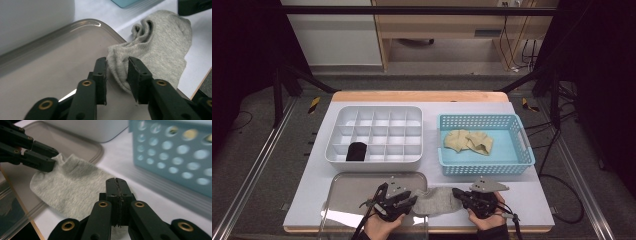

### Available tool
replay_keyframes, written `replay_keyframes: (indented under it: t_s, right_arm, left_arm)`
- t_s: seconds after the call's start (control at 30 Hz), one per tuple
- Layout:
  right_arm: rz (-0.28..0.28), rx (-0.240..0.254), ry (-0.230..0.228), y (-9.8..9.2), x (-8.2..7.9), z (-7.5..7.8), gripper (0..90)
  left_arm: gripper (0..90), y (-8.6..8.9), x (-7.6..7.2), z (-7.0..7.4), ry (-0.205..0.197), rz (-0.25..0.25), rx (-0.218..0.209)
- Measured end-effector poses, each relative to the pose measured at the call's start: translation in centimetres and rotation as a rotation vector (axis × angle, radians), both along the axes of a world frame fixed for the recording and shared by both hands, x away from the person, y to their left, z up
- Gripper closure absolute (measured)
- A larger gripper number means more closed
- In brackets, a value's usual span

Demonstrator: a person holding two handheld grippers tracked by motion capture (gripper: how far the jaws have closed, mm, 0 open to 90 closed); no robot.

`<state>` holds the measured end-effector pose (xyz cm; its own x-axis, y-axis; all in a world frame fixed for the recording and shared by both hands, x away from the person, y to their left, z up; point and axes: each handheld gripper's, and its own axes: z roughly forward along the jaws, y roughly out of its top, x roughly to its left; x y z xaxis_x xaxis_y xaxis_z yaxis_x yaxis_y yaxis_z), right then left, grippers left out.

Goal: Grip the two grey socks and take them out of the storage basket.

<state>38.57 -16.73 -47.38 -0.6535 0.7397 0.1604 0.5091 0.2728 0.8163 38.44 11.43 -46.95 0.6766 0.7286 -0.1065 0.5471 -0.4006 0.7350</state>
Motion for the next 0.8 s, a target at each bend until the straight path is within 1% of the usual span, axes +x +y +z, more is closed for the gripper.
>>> replay_keyframes:
  t_s: [0.13,0.23,0.27,0.3,0.4,0.5,0.6,0.67,0.73,0.8]
  right_arm:
    - [0.002,-0.026,0.008,0.4,0.3,-1.0,90.0]
    - [-0.001,-0.042,0.017,0.5,0.5,-1.6,90.0]
    - [-0.002,-0.045,0.02,0.6,0.4,-1.5,90.0]
    - [0.001,-0.046,0.01,0.7,0.4,-1.3,90.0]
    - [0.004,-0.024,-0.01,0.6,0.1,-0.7,90.0]
    - [-0.012,-0.002,-0.035,-0.1,-0.1,0.0,89.1]
    - [-0.036,0.018,-0.047,-1.0,-0.3,0.4,87.1]
    - [-0.05,0.021,-0.052,-1.5,-0.4,0.6,85.3]
    - [-0.062,0.024,-0.056,-2.0,-0.5,0.6,83.1]
    - [-0.065,0.027,-0.047,-2.2,-0.7,0.6,80.3]
  left_arm:
    - [77.1,0.0,0.0,-0.2,0.005,0.01,0.008]
    - [80.0,0.0,-0.2,-0.3,0.008,0.013,0.009]
    - [80.6,0.0,-0.2,-0.3,0.005,0.012,0.009]
    - [81.7,0.0,-0.2,-0.3,0.005,0.012,0.009]
    - [81.6,0.1,-0.2,-0.2,0.003,0.013,0.003]
    - [78.6,0.1,-0.3,0.2,-0.007,0.008,-0.003]
    - [76.0,0.1,-0.4,1.0,-0.028,-0.002,-0.016]
    - [75.3,-0.1,-0.5,1.6,-0.044,-0.012,-0.028]
    - [75.6,-0.3,-0.5,2.3,-0.055,-0.027,-0.034]
    - [78.6,-0.8,-0.5,2.9,-0.058,-0.05,-0.044]
